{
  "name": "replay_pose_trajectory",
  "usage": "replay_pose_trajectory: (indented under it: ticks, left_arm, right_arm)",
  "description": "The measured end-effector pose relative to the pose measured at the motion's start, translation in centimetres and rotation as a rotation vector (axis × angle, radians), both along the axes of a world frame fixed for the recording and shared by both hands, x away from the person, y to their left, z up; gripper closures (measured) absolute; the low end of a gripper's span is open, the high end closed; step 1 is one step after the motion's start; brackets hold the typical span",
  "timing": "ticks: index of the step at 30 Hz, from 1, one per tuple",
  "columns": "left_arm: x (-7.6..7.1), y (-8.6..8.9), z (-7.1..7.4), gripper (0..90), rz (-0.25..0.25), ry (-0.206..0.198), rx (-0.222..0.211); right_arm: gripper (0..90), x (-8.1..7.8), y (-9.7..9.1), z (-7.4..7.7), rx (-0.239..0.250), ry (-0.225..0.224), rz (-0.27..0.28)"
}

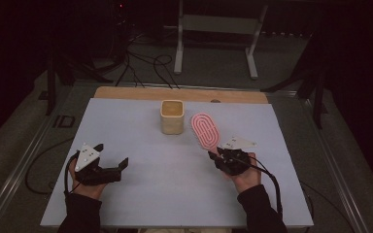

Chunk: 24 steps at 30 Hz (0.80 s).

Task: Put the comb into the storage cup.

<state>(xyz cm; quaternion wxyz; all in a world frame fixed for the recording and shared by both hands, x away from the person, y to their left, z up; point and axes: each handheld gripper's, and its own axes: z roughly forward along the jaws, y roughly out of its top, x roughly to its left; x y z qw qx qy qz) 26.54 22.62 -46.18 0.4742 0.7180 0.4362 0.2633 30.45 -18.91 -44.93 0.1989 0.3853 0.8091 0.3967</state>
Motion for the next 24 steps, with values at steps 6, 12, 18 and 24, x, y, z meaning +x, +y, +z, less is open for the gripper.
replay_pose_trajectory:
  ticks: [6, 12, 18, 24]
  left_arm:
    - [0.2, -0.4, 0.0, 0.1, -0.010, 0.006, 0.005]
    - [0.5, -0.8, 0.1, 0.1, -0.021, 0.010, 0.006]
    - [0.6, -1.0, 0.3, 0.1, -0.031, 0.008, -0.004]
    - [0.8, -1.7, 0.5, 0.1, -0.051, 0.010, 0.005]
  right_arm:
    - [70.0, 0.0, 0.5, 0.0, 0.013, -0.002, 0.013]
    - [70.0, 0.2, 1.1, -0.1, 0.018, -0.006, 0.033]
    - [70.0, 0.2, 1.9, -0.2, 0.030, -0.002, 0.054]
    - [70.0, 0.1, 2.7, -0.1, 0.020, -0.007, 0.079]
